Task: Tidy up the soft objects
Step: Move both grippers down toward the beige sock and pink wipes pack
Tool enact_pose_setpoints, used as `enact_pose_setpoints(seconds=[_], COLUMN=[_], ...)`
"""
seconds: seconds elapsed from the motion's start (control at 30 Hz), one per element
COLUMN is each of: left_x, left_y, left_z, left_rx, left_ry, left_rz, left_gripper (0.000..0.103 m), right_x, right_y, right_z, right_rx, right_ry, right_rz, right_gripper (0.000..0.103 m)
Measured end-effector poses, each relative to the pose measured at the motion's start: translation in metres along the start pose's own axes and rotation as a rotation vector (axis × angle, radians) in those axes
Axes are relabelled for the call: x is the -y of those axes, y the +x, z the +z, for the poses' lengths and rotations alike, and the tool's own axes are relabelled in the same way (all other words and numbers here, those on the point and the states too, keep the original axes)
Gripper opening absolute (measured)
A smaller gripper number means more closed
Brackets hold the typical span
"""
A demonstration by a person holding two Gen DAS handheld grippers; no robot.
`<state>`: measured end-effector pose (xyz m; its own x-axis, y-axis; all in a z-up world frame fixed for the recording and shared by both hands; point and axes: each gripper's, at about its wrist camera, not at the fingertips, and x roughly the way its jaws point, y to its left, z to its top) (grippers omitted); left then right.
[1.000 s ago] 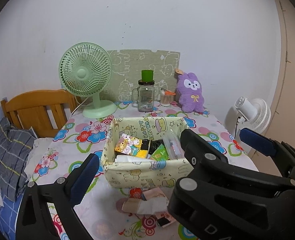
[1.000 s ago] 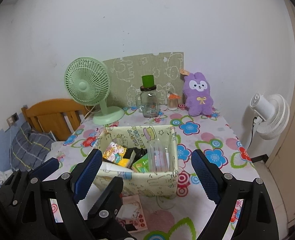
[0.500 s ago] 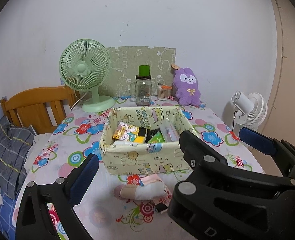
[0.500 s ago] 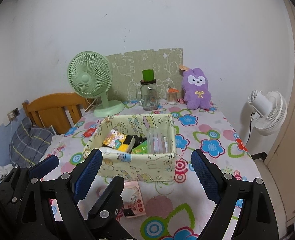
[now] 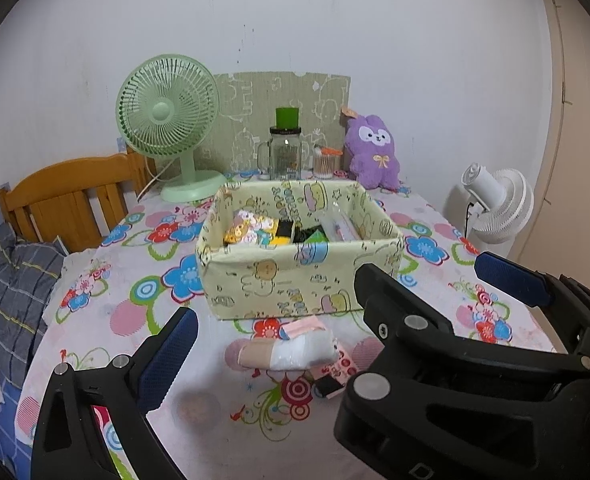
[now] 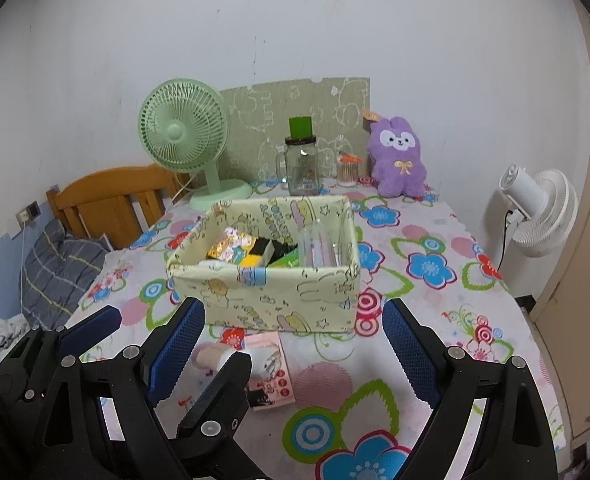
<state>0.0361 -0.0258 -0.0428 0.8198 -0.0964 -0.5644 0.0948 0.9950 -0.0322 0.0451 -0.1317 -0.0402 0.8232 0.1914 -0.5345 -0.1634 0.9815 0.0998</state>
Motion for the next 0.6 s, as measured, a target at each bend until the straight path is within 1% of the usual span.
enact_pose_setpoints(seconds=[0.17,0.3,0.6], left_x=[-0.004,-0.007,-0.016], left_y=[0.012,0.022,0.047], left_z=[-0.008,-0.013,-0.022], left_rx=[-0.033,-0.057,-0.119], left_ry=[-0.007,-0.01,-0.02], left_rz=[0.0,0.021,0.027], left_gripper=[0.102,0.102,0.102], right_x=[0.0,0.0,-0.001], right_y=[0.011,0.023,0.047], right_z=[-0.009,-0.014,-0.024], right_rx=[-0.025,-0.055,-0.118], right_ry=[0.007,0.004,0.011], right_rz=[0.006,0.011,0.016], right_gripper=[0.092,0.092,0.091])
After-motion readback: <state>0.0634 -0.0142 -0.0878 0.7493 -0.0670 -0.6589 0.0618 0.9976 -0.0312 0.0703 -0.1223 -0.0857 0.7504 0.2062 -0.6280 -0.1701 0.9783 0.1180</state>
